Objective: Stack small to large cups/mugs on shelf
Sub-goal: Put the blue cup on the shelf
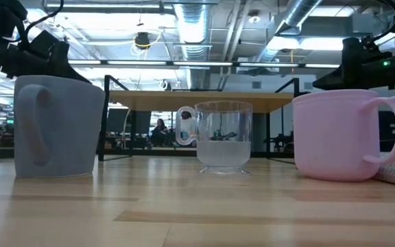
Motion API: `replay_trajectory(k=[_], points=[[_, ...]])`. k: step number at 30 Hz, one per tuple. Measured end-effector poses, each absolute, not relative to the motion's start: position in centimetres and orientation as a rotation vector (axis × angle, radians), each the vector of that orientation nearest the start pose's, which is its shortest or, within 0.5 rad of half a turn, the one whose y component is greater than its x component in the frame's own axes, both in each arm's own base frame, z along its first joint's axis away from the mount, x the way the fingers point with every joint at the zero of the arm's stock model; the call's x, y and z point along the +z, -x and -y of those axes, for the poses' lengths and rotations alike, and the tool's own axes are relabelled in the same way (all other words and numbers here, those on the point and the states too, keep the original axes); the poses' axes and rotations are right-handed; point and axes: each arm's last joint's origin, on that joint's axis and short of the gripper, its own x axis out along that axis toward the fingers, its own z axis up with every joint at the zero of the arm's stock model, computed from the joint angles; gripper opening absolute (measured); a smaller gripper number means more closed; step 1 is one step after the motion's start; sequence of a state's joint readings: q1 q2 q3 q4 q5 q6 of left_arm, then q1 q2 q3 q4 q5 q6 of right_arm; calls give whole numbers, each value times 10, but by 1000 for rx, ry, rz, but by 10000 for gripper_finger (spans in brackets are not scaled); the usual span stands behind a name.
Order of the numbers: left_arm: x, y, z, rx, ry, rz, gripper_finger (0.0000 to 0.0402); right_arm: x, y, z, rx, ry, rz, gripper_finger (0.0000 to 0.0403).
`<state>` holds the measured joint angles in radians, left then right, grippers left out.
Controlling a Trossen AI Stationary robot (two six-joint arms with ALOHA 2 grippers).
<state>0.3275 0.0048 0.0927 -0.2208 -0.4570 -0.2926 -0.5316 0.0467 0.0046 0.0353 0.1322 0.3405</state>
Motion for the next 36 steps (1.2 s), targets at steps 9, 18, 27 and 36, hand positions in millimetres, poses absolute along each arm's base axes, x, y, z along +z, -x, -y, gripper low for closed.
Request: replay_trajectory(k=[9, 18, 27, 36], points=[[193, -83, -32, 441, 337, 78, 158, 165, -84, 54, -658, -329, 106, 33], [244, -63, -24, 427, 241, -48, 160, 165, -84, 54, -658, -329, 107, 33], [266, -98, -26, 256, 272, -281, 160, 165, -84, 54, -658, -337, 109, 33], [296, -127, -17, 135, 233, -576, 160, 165, -84, 54, -658, -354, 115, 33]])
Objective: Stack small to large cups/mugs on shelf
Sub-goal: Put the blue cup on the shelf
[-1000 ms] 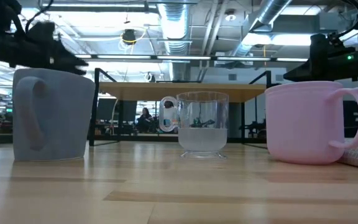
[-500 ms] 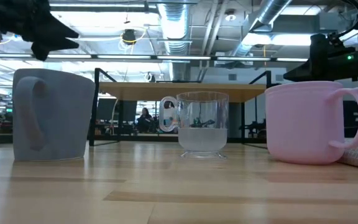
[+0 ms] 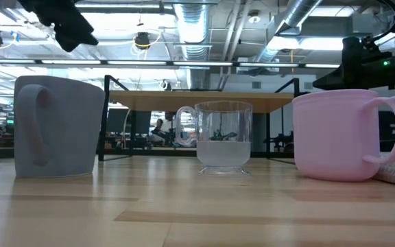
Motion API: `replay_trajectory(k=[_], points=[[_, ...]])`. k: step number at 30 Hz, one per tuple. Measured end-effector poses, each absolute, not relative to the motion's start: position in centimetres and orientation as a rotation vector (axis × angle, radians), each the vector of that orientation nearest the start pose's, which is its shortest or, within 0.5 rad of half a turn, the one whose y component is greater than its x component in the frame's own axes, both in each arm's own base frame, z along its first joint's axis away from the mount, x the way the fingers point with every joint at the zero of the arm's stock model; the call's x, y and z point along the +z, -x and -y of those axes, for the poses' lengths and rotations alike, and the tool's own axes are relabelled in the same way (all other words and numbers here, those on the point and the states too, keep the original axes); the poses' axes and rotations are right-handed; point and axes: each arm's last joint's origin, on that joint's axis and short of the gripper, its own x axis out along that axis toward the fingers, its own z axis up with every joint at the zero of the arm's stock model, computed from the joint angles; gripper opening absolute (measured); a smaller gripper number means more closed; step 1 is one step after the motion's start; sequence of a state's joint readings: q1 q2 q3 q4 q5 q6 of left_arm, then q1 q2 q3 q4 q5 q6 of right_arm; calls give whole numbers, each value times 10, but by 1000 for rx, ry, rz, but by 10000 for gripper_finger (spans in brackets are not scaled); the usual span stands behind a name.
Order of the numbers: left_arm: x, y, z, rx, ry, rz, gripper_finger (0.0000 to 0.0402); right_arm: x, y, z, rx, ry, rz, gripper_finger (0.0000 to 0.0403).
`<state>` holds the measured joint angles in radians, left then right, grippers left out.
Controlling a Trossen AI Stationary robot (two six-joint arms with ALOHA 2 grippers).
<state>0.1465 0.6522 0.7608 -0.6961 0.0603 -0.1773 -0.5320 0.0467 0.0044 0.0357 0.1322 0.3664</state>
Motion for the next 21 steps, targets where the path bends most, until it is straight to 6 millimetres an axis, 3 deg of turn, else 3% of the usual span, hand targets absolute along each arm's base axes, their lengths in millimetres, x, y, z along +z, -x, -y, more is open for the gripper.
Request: replay_trajectory(k=[9, 16, 21], points=[[277, -162, 7, 86, 308, -832, 155, 165, -84, 54, -658, -339, 110, 33], [260, -185, 36, -6, 354, -926, 114, 165, -84, 54, -659, -331, 107, 33], [249, -196, 44, 48, 462, -983, 99, 165, -84, 54, -659, -329, 107, 33]])
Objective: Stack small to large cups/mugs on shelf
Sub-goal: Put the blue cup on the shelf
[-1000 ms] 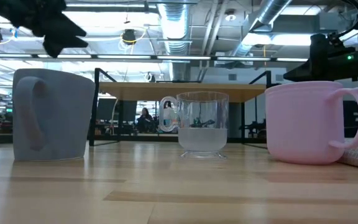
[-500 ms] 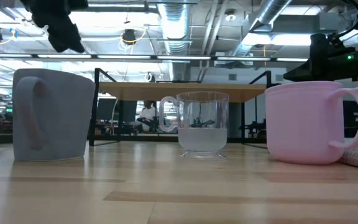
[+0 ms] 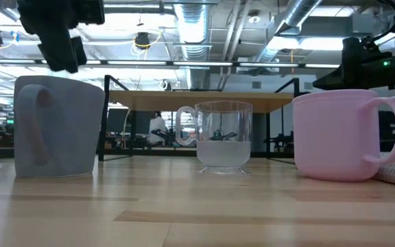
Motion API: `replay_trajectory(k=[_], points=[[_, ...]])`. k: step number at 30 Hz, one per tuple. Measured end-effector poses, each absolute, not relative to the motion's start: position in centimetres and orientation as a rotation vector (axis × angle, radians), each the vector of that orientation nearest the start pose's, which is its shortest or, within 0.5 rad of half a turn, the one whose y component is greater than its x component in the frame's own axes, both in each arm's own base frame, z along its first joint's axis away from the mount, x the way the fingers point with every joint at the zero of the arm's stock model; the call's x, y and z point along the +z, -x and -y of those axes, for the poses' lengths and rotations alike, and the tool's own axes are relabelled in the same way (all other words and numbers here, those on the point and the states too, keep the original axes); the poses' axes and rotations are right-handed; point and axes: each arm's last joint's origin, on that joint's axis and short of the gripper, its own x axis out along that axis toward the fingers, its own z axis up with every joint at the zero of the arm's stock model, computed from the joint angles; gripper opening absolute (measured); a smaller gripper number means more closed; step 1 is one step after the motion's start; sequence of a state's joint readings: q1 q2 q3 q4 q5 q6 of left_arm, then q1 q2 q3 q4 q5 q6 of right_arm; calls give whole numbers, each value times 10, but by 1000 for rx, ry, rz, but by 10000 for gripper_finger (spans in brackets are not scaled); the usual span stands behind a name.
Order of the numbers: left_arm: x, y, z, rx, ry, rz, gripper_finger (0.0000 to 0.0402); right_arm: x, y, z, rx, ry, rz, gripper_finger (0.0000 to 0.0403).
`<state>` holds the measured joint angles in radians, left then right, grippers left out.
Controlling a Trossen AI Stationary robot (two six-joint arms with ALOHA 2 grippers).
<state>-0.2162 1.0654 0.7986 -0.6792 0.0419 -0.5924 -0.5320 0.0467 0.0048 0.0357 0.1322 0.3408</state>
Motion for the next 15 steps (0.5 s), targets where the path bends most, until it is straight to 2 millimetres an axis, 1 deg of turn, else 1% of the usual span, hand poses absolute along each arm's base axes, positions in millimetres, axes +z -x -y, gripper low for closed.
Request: replay_trajectory(k=[7, 15], points=[[237, -213, 51, 8, 469, -1035, 101, 165, -84, 54, -659, -329, 107, 33], [245, -229, 54, 41, 319, -1163, 101, 165, -84, 54, -659, -329, 106, 33]])
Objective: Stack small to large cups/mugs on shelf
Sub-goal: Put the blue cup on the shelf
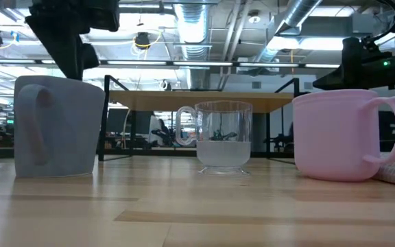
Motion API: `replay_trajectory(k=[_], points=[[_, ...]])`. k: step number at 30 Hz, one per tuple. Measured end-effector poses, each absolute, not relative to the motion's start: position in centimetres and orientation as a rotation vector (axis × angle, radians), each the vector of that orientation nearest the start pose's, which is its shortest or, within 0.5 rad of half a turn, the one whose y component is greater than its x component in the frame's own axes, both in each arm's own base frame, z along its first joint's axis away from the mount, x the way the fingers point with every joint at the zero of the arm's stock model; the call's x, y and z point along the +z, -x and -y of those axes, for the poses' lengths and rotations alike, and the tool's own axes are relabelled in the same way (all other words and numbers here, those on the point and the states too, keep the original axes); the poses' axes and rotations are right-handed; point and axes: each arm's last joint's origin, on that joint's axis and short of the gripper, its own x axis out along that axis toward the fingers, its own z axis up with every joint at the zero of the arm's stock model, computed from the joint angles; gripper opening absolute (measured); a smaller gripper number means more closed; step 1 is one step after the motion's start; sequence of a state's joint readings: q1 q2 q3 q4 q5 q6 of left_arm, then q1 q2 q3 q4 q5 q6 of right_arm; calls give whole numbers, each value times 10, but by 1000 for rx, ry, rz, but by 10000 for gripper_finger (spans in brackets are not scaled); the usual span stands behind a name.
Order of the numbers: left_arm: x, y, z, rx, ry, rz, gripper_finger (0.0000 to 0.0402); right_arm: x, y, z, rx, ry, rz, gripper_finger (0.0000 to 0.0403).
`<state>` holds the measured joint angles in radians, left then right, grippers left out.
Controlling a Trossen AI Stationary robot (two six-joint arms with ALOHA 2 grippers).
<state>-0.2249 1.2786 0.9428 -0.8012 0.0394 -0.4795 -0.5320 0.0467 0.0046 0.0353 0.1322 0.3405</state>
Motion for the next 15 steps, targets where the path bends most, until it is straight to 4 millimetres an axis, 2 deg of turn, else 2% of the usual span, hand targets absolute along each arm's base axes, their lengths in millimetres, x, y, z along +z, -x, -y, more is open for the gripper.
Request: replay_trajectory(k=[5, 15], points=[[244, -243, 56, 36, 253, -1227, 101, 165, -84, 54, -659, -329, 107, 33], [225, -255, 59, 50, 177, -1370, 100, 165, -84, 54, -659, -329, 106, 33]])
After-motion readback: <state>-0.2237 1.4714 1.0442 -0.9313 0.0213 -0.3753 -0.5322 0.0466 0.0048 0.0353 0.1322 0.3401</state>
